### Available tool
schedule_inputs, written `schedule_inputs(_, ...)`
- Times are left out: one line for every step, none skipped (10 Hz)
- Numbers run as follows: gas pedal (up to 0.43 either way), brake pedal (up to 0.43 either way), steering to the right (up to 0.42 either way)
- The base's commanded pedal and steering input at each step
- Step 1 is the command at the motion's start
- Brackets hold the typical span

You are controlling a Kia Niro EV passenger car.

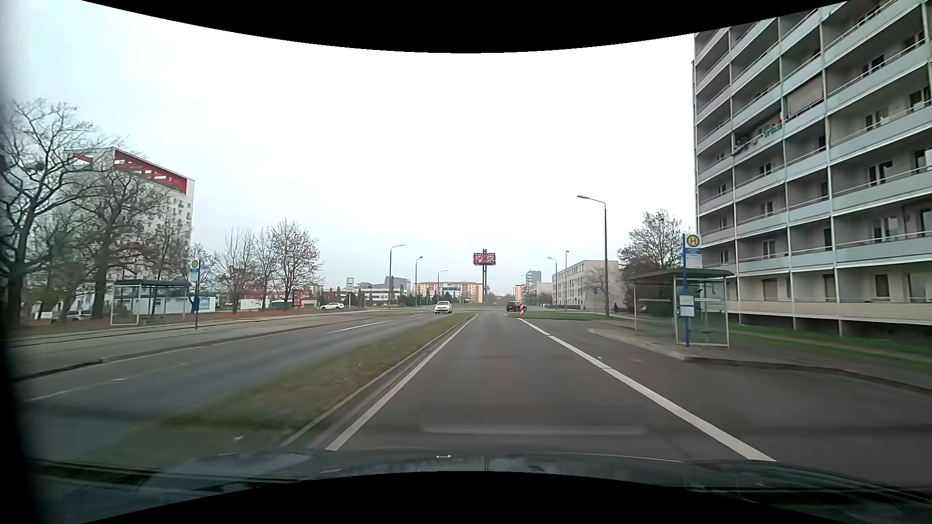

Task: Follow the waypoints while adhering to traffic rules and regulations

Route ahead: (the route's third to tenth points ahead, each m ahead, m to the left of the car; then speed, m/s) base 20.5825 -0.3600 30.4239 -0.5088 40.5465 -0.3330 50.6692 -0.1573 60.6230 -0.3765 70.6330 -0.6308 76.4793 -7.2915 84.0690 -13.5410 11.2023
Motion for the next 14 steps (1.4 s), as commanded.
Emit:
schedule_inputs(0.169, 0.000, 0.001)
schedule_inputs(0.157, 0.000, 0.001)
schedule_inputs(0.157, 0.000, 0.000)
schedule_inputs(0.157, 0.000, 0.000)
schedule_inputs(0.157, 0.000, 0.000)
schedule_inputs(0.157, 0.000, 0.000)
schedule_inputs(0.157, 0.000, 0.000)
schedule_inputs(0.150, 0.000, -0.001)
schedule_inputs(0.150, 0.000, -0.001)
schedule_inputs(0.138, 0.000, -0.001)
schedule_inputs(0.138, 0.000, -0.001)
schedule_inputs(0.138, 0.000, -0.001)
schedule_inputs(0.110, 0.000, -0.002)
schedule_inputs(0.110, 0.000, -0.002)
